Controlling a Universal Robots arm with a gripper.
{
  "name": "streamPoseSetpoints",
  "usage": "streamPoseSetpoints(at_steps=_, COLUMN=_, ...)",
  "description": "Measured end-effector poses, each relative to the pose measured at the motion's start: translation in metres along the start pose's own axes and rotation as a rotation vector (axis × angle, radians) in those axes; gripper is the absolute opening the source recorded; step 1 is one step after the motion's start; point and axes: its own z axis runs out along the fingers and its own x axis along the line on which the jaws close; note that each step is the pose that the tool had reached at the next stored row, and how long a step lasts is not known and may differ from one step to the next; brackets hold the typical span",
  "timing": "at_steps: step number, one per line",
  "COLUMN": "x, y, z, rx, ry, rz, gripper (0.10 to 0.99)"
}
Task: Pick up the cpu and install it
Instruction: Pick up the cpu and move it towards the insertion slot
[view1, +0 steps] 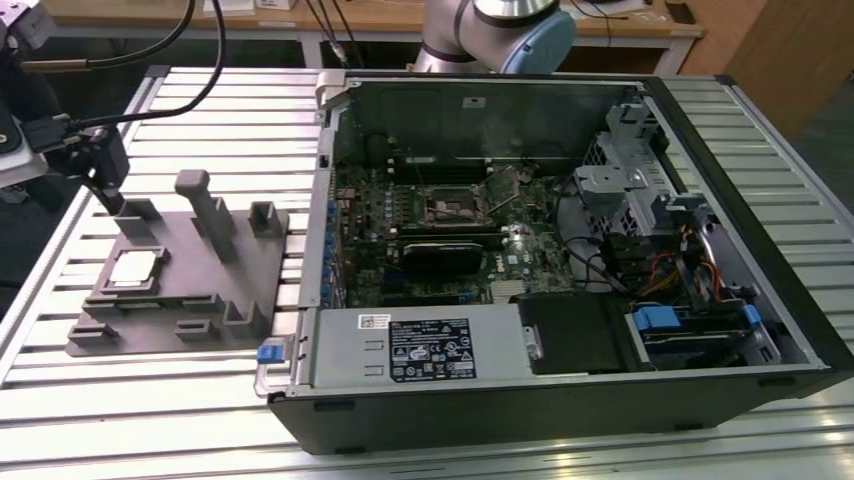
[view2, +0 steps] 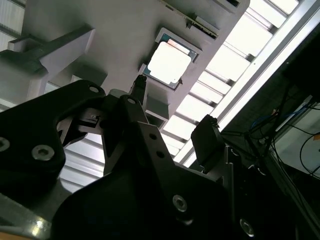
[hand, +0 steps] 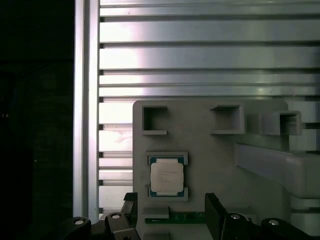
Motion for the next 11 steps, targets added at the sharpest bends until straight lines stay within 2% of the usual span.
streamPoseSetpoints(at_steps=11, x=-0.0001, y=-0.0008, z=0.0054, rx=0.000, ry=0.0001, rz=0.000, gripper=0.647)
